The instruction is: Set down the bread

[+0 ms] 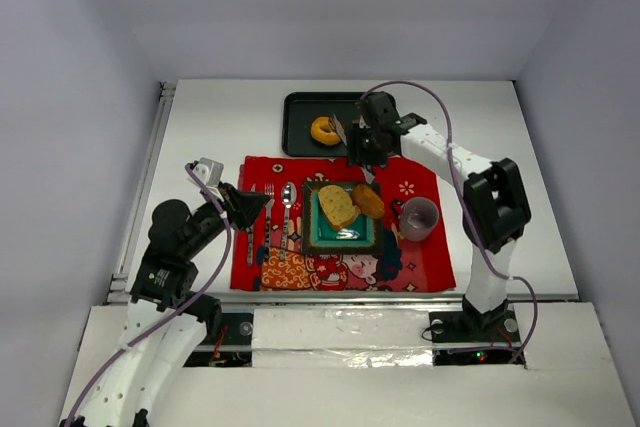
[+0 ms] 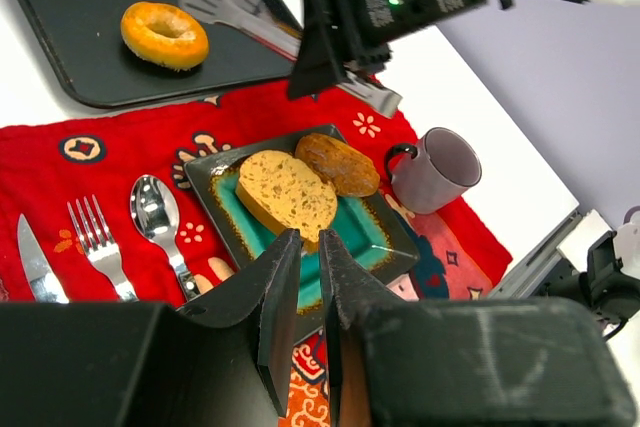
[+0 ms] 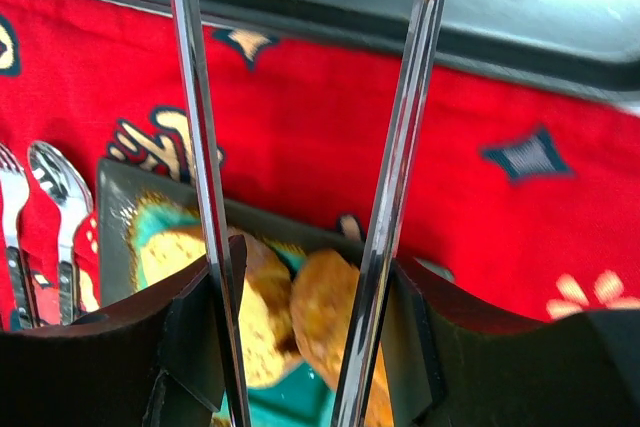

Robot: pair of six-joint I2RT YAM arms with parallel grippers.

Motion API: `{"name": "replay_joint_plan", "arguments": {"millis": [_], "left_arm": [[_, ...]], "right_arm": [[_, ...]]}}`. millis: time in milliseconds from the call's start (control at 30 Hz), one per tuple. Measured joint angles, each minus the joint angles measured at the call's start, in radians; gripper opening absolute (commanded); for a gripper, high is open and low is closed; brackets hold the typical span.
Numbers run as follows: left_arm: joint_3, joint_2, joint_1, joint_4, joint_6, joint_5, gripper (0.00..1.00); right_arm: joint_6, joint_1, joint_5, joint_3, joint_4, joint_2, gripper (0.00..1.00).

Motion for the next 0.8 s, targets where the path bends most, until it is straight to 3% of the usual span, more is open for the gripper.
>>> {"name": "replay_joint_plan", "arguments": {"millis": [500,633,700,800], "left_arm": [[-0.006,0.001,0.0,0.0,0.0,0.003,0.12],[-0.006,0.003,0.0,0.0,0.0,0.003,0.12],[-0.006,0.006,0.0,0.0,0.0,0.003,0.12],[-0.006,0.01,0.0,0.0,0.0,0.003,0.12]], "right_arm": [[-0.027,-0.03,-0.067,0.105,-0.003,0.153,0.55],[-0.03,-0.03,-0.088,0.107,-0.001,0.169,0.38],[-0.029,-0.03,-0.094,0.107,-0.001,0.173,0.24],[-0.024,-0.03,-0.112,0.095,0.015,0.162,0.21]]}}
